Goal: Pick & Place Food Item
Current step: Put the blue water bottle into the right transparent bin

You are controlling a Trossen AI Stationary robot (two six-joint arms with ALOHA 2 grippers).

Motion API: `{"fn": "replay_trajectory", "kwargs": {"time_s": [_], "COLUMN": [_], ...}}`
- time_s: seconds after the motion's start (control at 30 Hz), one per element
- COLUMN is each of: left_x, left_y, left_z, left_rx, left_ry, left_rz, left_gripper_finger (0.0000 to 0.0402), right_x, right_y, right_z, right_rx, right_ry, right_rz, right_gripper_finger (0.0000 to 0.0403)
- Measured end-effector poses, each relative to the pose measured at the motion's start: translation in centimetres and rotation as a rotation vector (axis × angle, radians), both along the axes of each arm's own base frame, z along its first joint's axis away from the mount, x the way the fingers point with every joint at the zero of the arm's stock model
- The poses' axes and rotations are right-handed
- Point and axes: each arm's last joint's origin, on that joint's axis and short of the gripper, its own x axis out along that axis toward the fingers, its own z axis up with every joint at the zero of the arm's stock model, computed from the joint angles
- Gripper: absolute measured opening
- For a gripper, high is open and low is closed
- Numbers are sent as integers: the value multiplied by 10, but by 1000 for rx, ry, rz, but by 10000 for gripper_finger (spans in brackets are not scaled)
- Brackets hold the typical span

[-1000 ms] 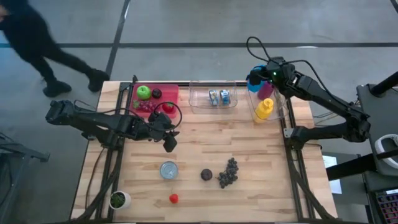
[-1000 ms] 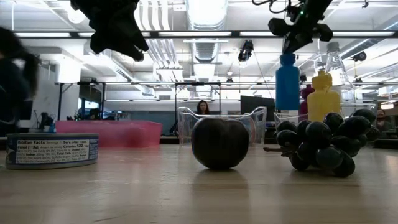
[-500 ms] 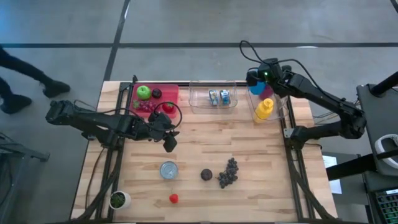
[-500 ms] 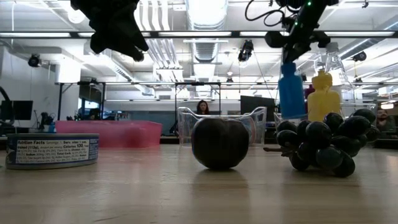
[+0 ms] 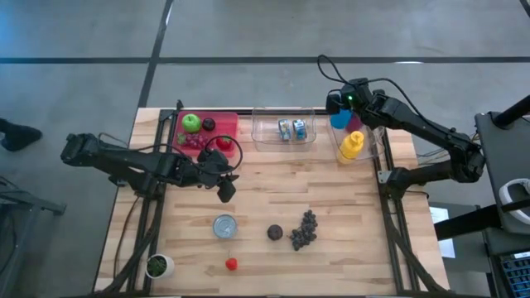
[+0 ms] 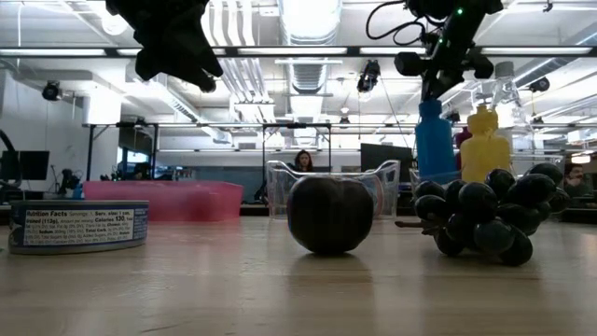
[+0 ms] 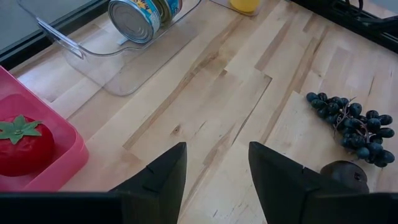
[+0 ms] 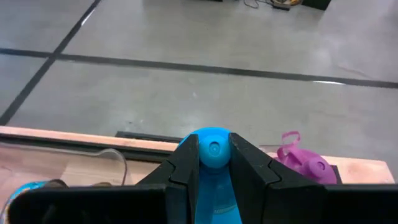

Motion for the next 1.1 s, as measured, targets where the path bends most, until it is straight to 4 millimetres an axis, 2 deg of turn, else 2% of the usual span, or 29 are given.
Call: {"fn": "replay_trajectory", "kwargs": {"time_s": [0.43, 0.8, 1.1], "left_x": [0, 0, 0], "left_y": [0, 0, 0], "left_z": [0, 0, 0], "left_rx": [0, 0, 0], "left_ry": [0, 0, 0], "left_rz": [0, 0, 0], "left_gripper_finger": [182, 178, 174], "right_x": [-1, -2, -3], "right_y": [1, 2, 2], "right_z": [-16, -29, -33], "right_rx": [43, 62, 70], "right_ry": [-81, -45, -35], "right_rz": [-89, -94, -88], "right_gripper_finger": [66, 74, 107]}}
